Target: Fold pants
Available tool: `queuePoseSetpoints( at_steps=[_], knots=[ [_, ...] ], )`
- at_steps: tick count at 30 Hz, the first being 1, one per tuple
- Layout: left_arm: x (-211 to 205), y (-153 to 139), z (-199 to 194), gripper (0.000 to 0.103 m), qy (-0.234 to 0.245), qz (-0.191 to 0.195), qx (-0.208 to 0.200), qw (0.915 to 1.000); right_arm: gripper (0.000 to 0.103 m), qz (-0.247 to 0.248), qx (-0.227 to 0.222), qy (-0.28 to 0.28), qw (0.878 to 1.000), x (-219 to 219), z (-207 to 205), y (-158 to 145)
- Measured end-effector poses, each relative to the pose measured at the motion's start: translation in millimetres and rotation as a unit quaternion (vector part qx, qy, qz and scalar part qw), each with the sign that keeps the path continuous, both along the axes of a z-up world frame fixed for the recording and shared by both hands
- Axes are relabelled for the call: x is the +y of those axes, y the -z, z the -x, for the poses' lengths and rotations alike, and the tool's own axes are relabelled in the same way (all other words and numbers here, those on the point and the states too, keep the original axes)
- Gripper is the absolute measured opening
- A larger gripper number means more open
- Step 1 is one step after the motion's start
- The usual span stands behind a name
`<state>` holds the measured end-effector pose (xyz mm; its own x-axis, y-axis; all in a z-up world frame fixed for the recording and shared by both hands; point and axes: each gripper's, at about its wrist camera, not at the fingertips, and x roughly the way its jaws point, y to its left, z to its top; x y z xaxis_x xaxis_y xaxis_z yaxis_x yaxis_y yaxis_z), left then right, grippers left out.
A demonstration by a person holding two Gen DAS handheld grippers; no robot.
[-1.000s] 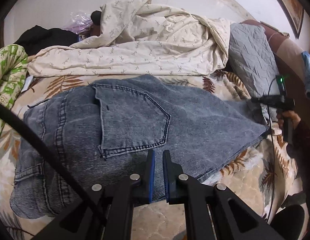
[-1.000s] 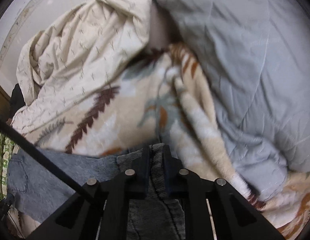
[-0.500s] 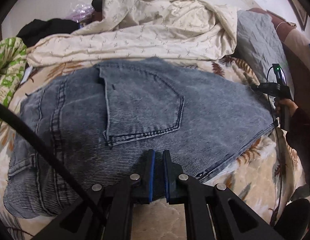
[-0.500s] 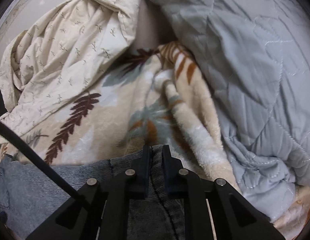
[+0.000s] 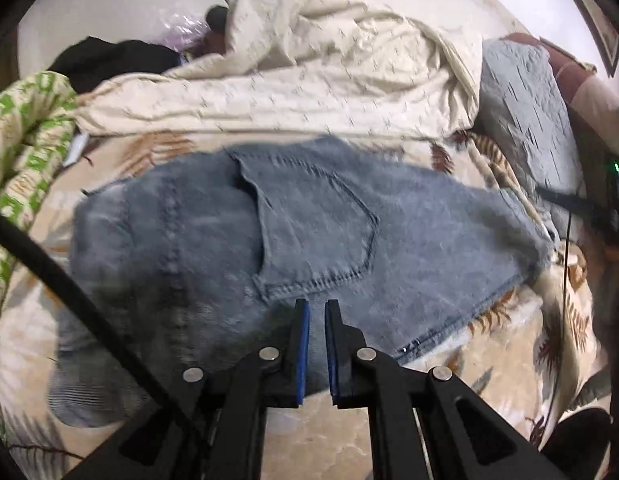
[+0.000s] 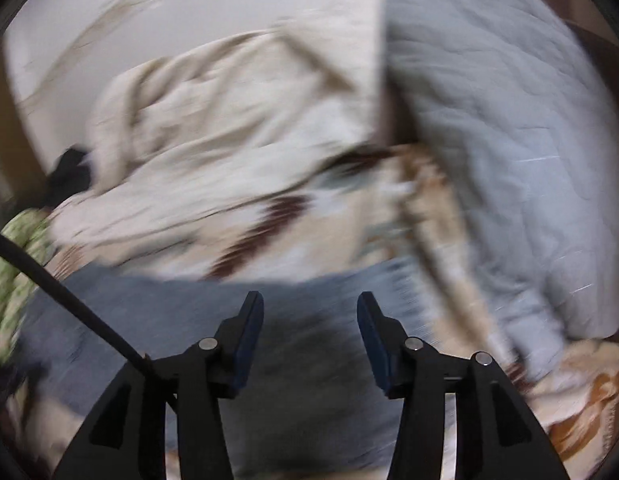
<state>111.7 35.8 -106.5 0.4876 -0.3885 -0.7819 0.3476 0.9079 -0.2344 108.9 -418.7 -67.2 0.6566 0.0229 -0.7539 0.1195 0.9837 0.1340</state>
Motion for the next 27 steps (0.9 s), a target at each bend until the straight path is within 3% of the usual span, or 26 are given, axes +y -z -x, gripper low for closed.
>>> queuePoseSetpoints(
  at_steps=[2, 5, 8, 13, 15, 20, 22, 27],
  knots=[
    [2, -2, -4, 0.01, -0.008, 0.005, -0.001, 1.0, 0.05, -0.023, 0.011, -0.034, 0.999, 32, 2, 5],
    [3, 8, -9, 0.01, -0.014, -0.026, 0.003, 0.9996, 0.05, -0.039, 0.03, -0.084, 0.995, 89, -5, 19],
    [8, 25, -12, 0.01, -0.014, -0.046, 0.031, 0.9984, 0.05, -0.001, 0.062, -0.127, 0.99, 148, -15, 42],
    [26, 36, -9, 0.01, -0.014, -0.01, 0.067, 0.9976, 0.05, 0.047, 0.117, -0.155, 0.98, 193, -8, 82],
    [28, 40, -6, 0.01, -0.011, -0.007, 0.07, 0.9975, 0.05, 0.057, 0.116, -0.151, 0.98, 198, 5, 88],
    [31, 29, 2, 0.01, -0.018, 0.0, 0.056, 0.9983, 0.05, 0.055, 0.138, -0.157, 0.976, 200, 11, 83],
    [28, 17, 7, 0.01, -0.014, 0.003, 0.032, 0.9994, 0.05, 0.048, 0.151, -0.171, 0.972, 198, 2, 70],
    [12, -6, 12, 0.016, 0.014, 0.039, -0.026, 0.9988, 0.05, -0.017, 0.087, -0.207, 0.974, 203, -38, 4]
  ],
)
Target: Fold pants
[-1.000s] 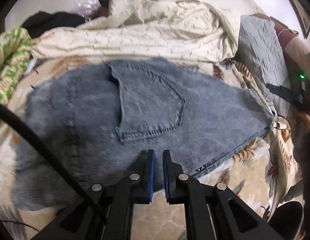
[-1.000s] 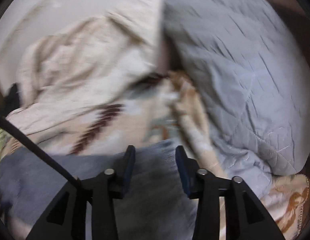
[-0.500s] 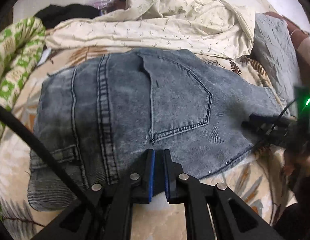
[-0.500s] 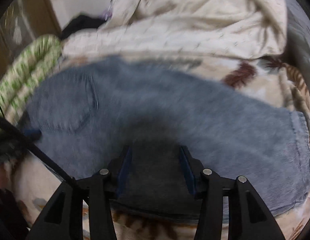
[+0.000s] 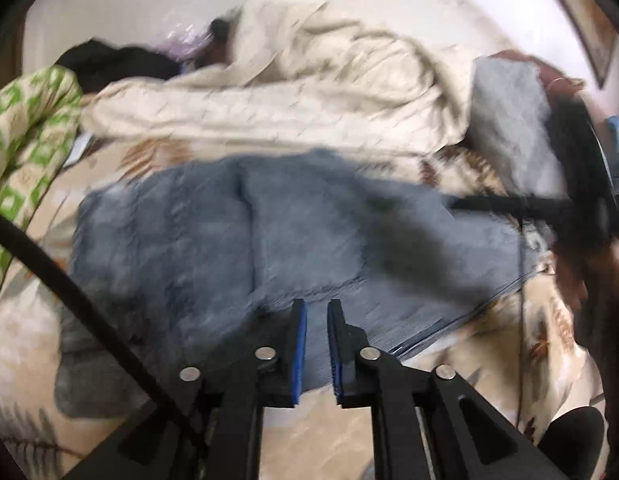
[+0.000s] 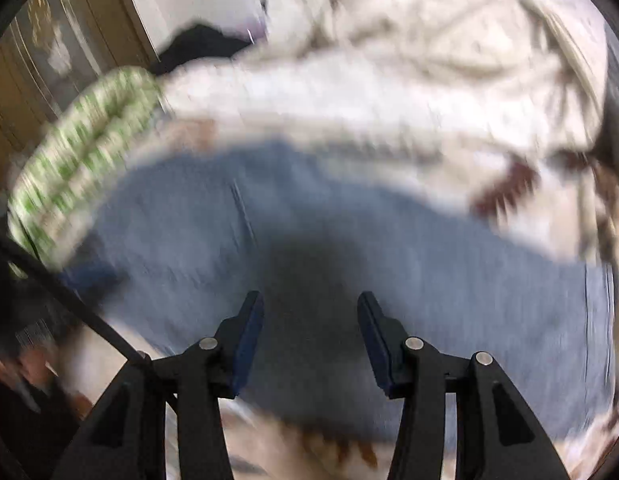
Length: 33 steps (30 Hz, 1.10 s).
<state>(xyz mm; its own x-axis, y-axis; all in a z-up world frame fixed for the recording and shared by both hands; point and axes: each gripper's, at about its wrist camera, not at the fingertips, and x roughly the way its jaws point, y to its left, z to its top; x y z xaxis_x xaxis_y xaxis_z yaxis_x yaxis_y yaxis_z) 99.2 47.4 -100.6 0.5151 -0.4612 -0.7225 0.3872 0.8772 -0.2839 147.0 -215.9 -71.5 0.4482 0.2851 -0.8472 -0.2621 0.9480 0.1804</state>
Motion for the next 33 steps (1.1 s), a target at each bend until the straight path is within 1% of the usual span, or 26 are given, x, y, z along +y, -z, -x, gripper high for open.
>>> queuePoseSetpoints(
  at_steps=[1, 3, 5, 6, 8, 11, 14, 16, 18, 21, 22, 23, 24, 25, 26, 28, 33],
  knots=[
    [-4, 0, -1, 0.018, 0.005, 0.001, -0.005, 1.0, 0.05, -0.025, -0.01, -0.01, 1.0, 4, -14, -13],
    [-11, 4, -5, 0.018, 0.008, -0.003, -0.003, 1.0, 0.051, -0.046, -0.02, -0.024, 0.998, 15, -41, -27],
    [-14, 14, -11, 0.018, 0.003, -0.007, 0.01, 0.9999, 0.052, -0.053, -0.008, -0.041, 0.998, 29, -71, -29],
    [-15, 17, -13, 0.018, 0.002, -0.009, 0.014, 0.9999, 0.052, -0.053, -0.003, -0.045, 0.998, 34, -80, -26],
    [-18, 23, -13, 0.018, 0.001, -0.02, 0.021, 0.9996, 0.052, -0.052, 0.014, -0.046, 0.998, 47, -109, -14],
    [-21, 33, -12, 0.018, 0.009, -0.027, 0.036, 0.9989, 0.052, -0.059, 0.031, -0.04, 0.997, 55, -131, 6],
    [-23, 37, -12, 0.018, 0.015, -0.034, 0.041, 0.9985, 0.052, -0.06, 0.051, -0.032, 0.996, 56, -155, 28],
    [-22, 39, -13, 0.018, 0.017, -0.035, 0.046, 0.9982, 0.052, -0.057, 0.062, -0.029, 0.996, 55, -164, 41],
    [-21, 43, -15, 0.018, 0.016, -0.032, 0.057, 0.9977, 0.052, -0.064, 0.074, -0.033, 0.995, 55, -171, 51],
    [-21, 46, -14, 0.018, 0.017, -0.03, 0.061, 0.9975, 0.052, -0.062, 0.093, -0.044, 0.993, 59, -173, 63],
    [-21, 46, -14, 0.018, 0.018, -0.031, 0.061, 0.9975, 0.048, -0.057, 0.096, -0.052, 0.992, 61, -171, 66],
    [-22, 45, -14, 0.018, 0.018, -0.032, 0.061, 0.9975, 0.037, -0.055, 0.099, -0.06, 0.992, 62, -169, 68],
    [-22, 45, -13, 0.018, 0.018, -0.033, 0.06, 0.9975, 0.03, -0.055, 0.102, -0.062, 0.991, 62, -168, 69],
    [-22, 44, -14, 0.018, 0.017, -0.034, 0.06, 0.9975, 0.017, -0.051, 0.104, -0.063, 0.991, 62, -167, 70],
    [-22, 45, -16, 0.018, 0.016, -0.033, 0.061, 0.9975, 0.007, -0.043, 0.102, -0.071, 0.991, 65, -165, 70],
    [-20, 44, -14, 0.018, 0.014, -0.03, 0.064, 0.9974, 0.005, -0.024, 0.096, -0.083, 0.992, 71, -163, 68],
    [-15, 46, -11, 0.018, 0.012, -0.028, 0.066, 0.9974, 0.004, 0.002, 0.069, -0.08, 0.994, 79, -168, 59]
  ],
)
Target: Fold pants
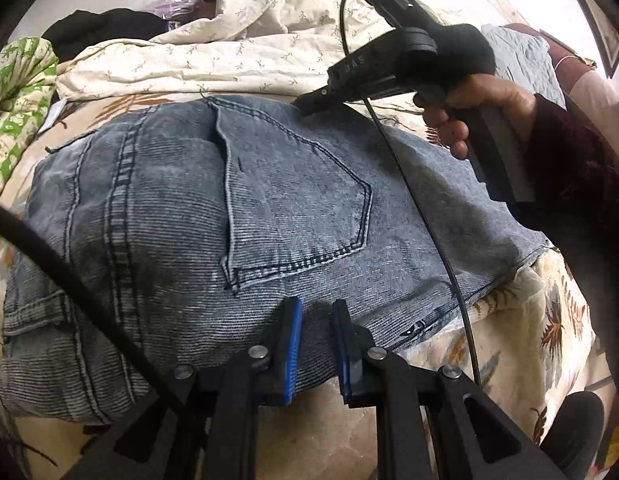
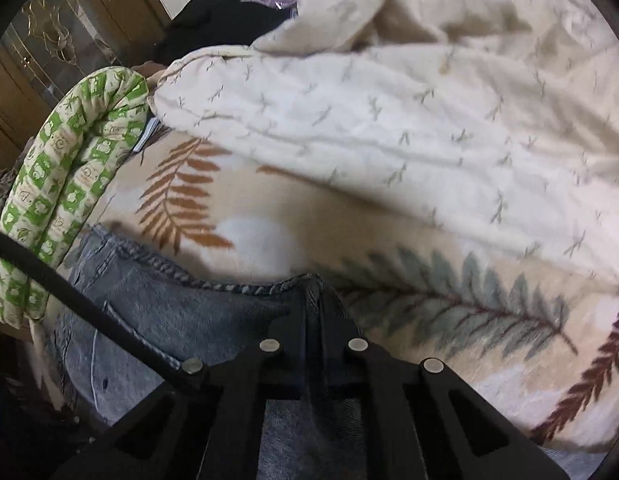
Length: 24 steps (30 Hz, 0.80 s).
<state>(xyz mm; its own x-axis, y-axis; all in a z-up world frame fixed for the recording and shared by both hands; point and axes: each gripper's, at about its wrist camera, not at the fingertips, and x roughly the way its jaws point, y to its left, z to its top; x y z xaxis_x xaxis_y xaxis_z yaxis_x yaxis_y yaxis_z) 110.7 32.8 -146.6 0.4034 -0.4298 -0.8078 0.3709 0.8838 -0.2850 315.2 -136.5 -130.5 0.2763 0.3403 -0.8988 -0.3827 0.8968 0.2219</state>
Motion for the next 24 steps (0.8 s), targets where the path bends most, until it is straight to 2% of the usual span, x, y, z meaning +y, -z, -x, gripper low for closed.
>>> queuePoseSetpoints(
  at_steps=[6, 14, 15, 16, 17, 20, 22, 24],
  knots=[
    [1, -5, 9, 0.018, -0.003, -0.001, 0.0, 1.0, 0.004, 0.018, -0.007, 0.006, 1.0, 5, -7, 17],
    [-5, -2, 6, 0.017, -0.002, -0.011, 0.004, 0.9999, 0.004, -0.022, 0.008, 0.043, 0.999, -9, -9, 30],
    [-6, -3, 7, 0.017, 0.002, -0.018, 0.0, 0.9998, 0.006, -0.022, 0.011, 0.048, 0.999, -9, -9, 28],
    [-6, -4, 7, 0.017, 0.004, -0.017, 0.0, 0.9998, 0.015, -0.023, 0.016, 0.054, 0.998, -9, -8, 25],
    [-5, -5, 8, 0.017, 0.003, -0.013, 0.001, 0.9999, 0.025, -0.022, 0.014, 0.065, 0.998, -11, -5, 18],
    [3, -22, 12, 0.018, -0.007, 0.003, -0.01, 0.9999, 0.035, -0.044, -0.016, 0.085, 0.995, -22, 17, -21],
    [7, -42, 21, 0.018, -0.009, 0.002, -0.046, 0.9989, 0.044, -0.045, -0.047, 0.096, 0.993, -32, 38, -53],
    [10, -61, 29, 0.018, -0.014, -0.001, -0.083, 0.9965, 0.047, -0.054, -0.071, 0.108, 0.99, -48, 63, -82]
  ],
)
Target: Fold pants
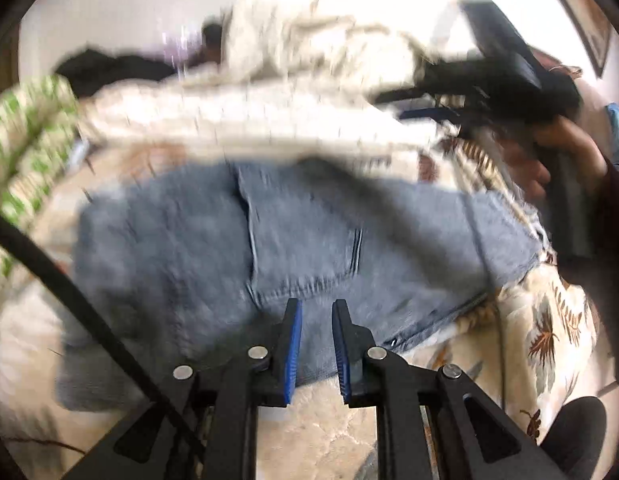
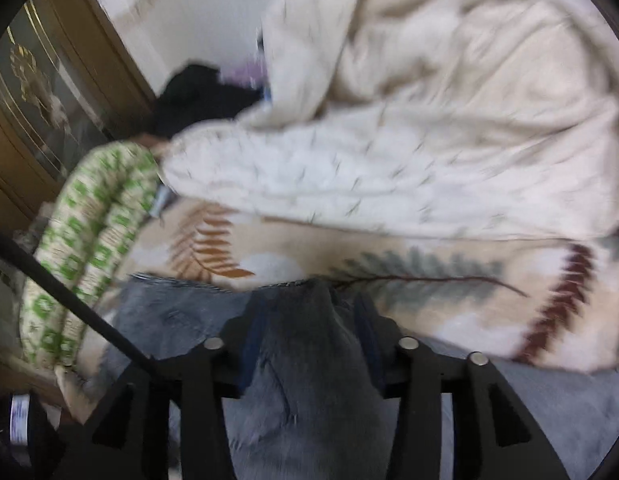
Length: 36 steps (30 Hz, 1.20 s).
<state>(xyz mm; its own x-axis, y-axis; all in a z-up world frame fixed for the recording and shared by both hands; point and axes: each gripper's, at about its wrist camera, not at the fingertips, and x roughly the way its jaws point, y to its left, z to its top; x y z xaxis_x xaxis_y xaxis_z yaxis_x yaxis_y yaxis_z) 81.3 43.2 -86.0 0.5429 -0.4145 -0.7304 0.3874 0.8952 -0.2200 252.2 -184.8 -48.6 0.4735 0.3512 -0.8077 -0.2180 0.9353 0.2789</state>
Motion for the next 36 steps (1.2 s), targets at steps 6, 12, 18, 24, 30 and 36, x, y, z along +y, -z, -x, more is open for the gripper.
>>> queuePoseSetpoints(
  at_steps=[6, 12, 18, 24, 30, 36],
  knots=[
    [27, -35, 2, 0.018, -0.05, -0.012, -0.06, 0.9968, 0.053, -0.001, -0.042, 0.067, 0.997, -71, 94, -56],
    [50, -39, -4, 0.023, -0.092, -0.02, -0.073, 0.9929, 0.06, -0.018, -0.045, 0.164, 0.985, -167, 192, -55],
    [41, -8, -16, 0.024, -0.09, -0.05, -0.053, 0.9933, 0.062, -0.113, -0.049, 0.298, 0.947, -247, 274, -29],
    [-7, 20, -19, 0.024, -0.014, -0.051, 0.001, 0.9986, 0.065, -0.245, -0.024, 0.407, 0.88, -301, 315, 36],
    [-107, -7, -41, 0.024, 0.11, -0.062, 0.015, 0.9919, 0.065, -0.342, 0.01, 0.444, 0.828, -324, 303, 88],
    [-219, -26, -76, 0.026, 0.228, -0.083, 0.016, 0.9701, 0.065, -0.346, 0.021, 0.468, 0.813, -336, 289, 110]
  ],
)
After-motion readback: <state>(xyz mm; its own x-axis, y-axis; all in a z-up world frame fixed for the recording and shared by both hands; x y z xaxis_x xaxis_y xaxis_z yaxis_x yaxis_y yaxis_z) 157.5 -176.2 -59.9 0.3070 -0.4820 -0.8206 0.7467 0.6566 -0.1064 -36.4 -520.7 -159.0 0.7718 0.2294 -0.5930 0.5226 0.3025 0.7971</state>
